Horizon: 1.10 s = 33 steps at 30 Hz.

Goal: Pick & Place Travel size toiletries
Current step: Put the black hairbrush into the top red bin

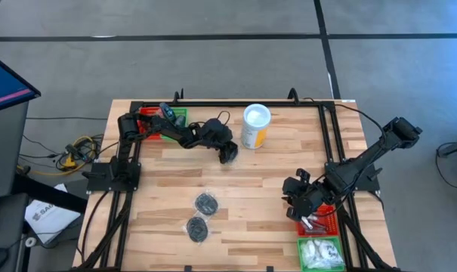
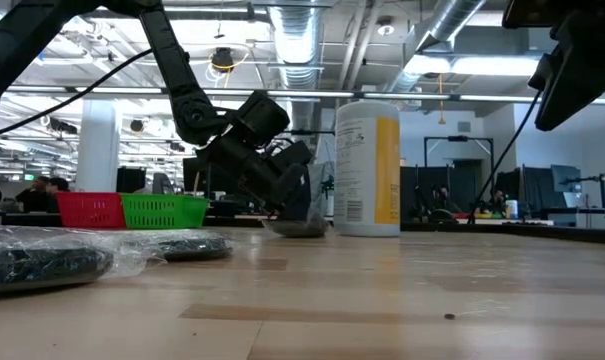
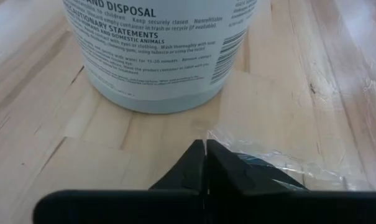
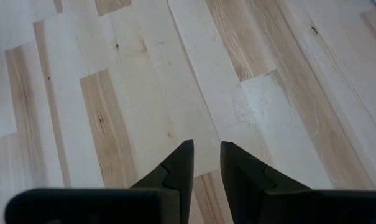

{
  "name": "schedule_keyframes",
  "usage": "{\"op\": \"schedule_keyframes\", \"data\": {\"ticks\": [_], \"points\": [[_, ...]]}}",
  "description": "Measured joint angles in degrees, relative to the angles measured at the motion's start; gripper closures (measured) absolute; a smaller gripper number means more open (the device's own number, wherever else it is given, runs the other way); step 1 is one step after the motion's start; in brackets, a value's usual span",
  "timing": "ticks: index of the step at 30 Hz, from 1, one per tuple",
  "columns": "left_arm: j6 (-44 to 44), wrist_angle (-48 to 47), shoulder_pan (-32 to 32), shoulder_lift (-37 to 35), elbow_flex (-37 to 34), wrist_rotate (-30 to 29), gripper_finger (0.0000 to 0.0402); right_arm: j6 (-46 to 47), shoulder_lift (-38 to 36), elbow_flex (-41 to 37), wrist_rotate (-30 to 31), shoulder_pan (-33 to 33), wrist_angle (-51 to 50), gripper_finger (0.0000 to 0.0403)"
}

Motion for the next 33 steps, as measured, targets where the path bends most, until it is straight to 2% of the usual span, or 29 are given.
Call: {"op": "schedule_keyframes", "data": {"ticks": [8,14,33], "points": [[0.0,-1.4,0.0,-1.2,-0.2,1.4,0.0402,0.0,0.0,0.0,0.0,0.0,0.0,0.0331],[0.0,-2.4,-0.5,-4.7,-0.3,1.3,0.0401,0.0,0.0,0.0,0.1,0.0,0.1,0.0331],[0.4,-3.0,-6.7,-12.0,-0.3,0.0,0.0401,-1.9,0.0,0.0,1.3,-0.1,0.5,0.0331]]}}
